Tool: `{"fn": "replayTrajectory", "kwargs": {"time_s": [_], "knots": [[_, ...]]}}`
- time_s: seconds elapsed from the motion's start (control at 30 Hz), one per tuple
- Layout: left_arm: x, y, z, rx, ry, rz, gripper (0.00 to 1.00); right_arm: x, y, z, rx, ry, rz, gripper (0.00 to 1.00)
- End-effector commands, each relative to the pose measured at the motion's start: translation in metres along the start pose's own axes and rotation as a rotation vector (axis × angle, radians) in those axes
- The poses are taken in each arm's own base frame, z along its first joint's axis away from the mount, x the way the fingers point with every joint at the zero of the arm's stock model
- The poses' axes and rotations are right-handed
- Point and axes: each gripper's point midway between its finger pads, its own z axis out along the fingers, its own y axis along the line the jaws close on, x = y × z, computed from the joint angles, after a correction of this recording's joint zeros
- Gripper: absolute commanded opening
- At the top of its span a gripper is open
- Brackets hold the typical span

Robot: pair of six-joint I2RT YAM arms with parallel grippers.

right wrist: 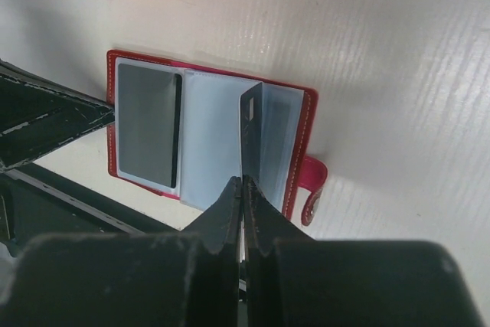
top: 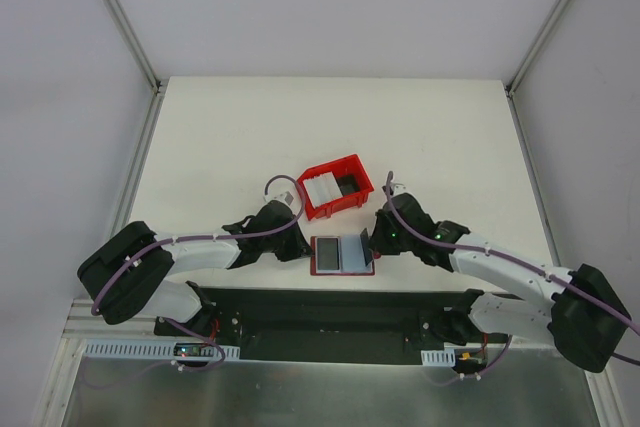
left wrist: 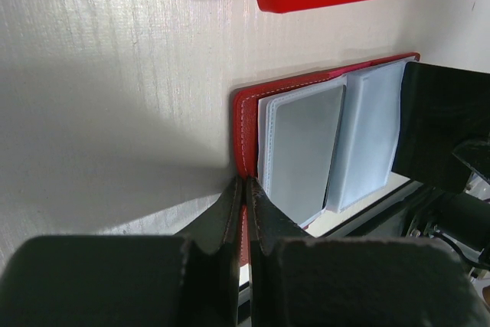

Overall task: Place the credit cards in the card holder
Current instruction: Turn over the card slot in the card holder.

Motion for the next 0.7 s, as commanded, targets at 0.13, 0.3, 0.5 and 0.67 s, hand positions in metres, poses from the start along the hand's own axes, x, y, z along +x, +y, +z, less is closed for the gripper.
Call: {"fn": "replayTrajectory", "kwargs": {"time_s": [0.13, 0.3, 0.5, 0.67], "knots": [[0.018, 0.043, -0.001, -0.148, 0.063, 0.002, 0.0, -0.006, 0.031, 0.002, -0.073, -0.003, 0.0, 0.0], [0.019, 0.044, -0.002, -0.15, 0.066, -0.001, 0.0, -0.012, 0.035, -0.006, -0.037, -0.027, -0.035, 0.01], [0.019, 0.044, -0.001, -0.153, 0.068, -0.001, 0.0, -0.018, 0.056, -0.012, -0.079, -0.036, -0.065, 0.0], [0.018, 0.043, -0.001, -0.15, 0.066, 0.003, 0.0, -0.016, 0.079, -0.003, -0.134, -0.002, -0.078, 0.0]]}}
